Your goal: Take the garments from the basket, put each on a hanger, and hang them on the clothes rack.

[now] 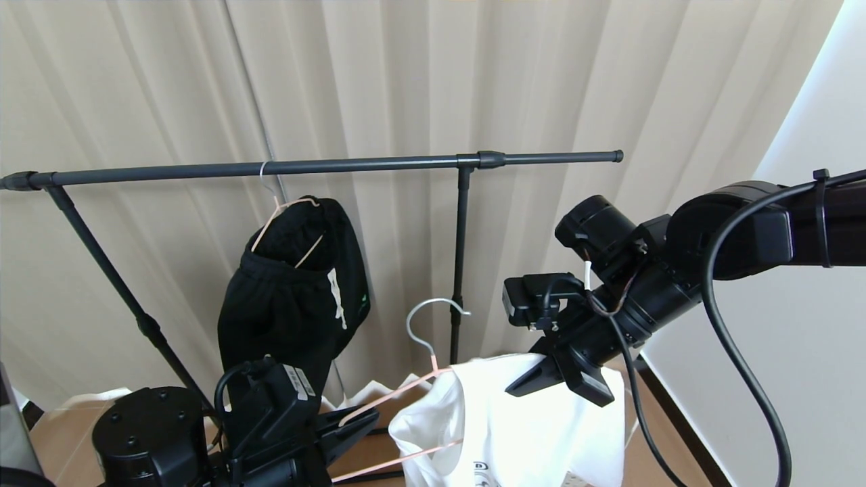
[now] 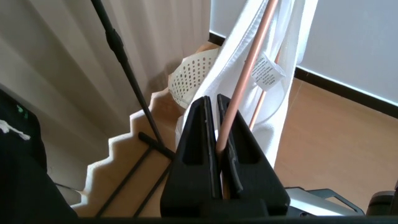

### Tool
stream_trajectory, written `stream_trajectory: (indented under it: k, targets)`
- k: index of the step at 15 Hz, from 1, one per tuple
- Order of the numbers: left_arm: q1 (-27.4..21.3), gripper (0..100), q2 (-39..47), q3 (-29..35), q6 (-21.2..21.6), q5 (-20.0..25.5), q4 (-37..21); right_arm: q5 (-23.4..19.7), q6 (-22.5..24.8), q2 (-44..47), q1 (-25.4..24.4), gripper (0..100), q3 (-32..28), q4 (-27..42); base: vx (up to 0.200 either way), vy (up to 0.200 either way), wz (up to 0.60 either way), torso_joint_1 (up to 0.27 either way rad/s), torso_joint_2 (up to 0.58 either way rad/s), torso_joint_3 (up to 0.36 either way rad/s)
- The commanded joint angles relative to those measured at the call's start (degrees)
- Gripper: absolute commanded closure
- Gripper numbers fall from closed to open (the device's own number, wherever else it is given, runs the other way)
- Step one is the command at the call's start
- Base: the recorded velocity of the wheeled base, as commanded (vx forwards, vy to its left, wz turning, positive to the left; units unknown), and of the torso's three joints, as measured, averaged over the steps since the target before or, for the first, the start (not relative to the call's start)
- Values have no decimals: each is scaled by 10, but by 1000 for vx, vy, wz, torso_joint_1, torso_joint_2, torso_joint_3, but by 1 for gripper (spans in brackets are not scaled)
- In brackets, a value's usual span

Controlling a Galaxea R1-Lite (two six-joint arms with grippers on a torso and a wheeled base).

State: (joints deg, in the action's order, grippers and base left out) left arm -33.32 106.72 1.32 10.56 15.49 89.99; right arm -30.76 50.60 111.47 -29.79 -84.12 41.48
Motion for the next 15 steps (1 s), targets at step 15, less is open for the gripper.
stream_trajectory:
  k: [15]
  targets:
    - [-2,100,1,-2,0,0,0,0,0,-7,-1,100,1,1,0,0,0,0,0,0]
